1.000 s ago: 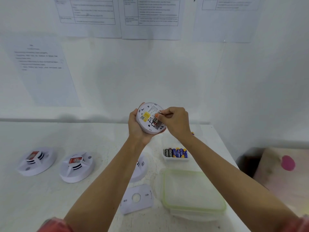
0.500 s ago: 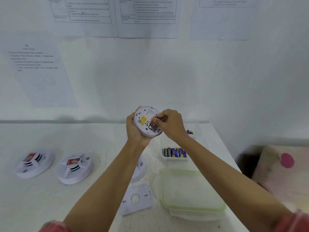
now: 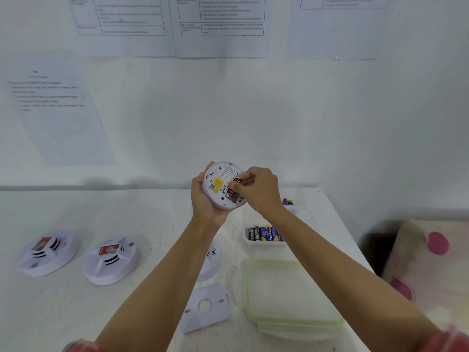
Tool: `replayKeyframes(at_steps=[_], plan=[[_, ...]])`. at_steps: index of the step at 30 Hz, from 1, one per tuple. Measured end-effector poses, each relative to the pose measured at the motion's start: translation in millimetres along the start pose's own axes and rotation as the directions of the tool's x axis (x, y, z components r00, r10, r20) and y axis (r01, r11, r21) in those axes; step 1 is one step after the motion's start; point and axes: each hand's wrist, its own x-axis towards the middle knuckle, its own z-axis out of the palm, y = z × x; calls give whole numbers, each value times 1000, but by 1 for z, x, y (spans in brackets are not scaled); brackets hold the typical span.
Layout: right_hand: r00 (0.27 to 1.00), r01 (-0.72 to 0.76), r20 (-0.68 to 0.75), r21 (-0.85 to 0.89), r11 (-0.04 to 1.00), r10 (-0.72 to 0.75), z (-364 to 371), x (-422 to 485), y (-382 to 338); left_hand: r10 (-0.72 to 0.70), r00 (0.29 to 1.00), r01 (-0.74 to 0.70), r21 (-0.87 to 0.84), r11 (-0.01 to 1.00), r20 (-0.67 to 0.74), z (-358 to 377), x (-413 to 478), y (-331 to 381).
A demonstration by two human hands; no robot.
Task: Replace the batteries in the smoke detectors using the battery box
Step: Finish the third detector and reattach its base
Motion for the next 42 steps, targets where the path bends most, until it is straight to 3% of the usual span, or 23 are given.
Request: replayKeyframes(at_steps=[8, 25, 30, 38, 42], plan=[[994, -22, -104, 106, 994, 33, -4, 4, -5, 29, 997, -28, -17, 999, 69, 4, 2, 5], [1000, -9, -21, 25, 1000, 10, 7, -5, 3, 36, 999, -36, -23, 999, 7, -3, -2, 1], [992, -115, -23, 216, 969, 123, 2, -2, -3, 62, 998, -62, -19, 998, 14, -1, 2, 3], [945, -280, 37, 607, 744, 326, -18, 7, -11, 46, 995, -40, -63, 997, 91, -2, 8, 3], [921, -335, 85, 674, 659, 380, -32, 12, -14, 56, 993, -50, -65, 997, 106, -1, 9, 4]])
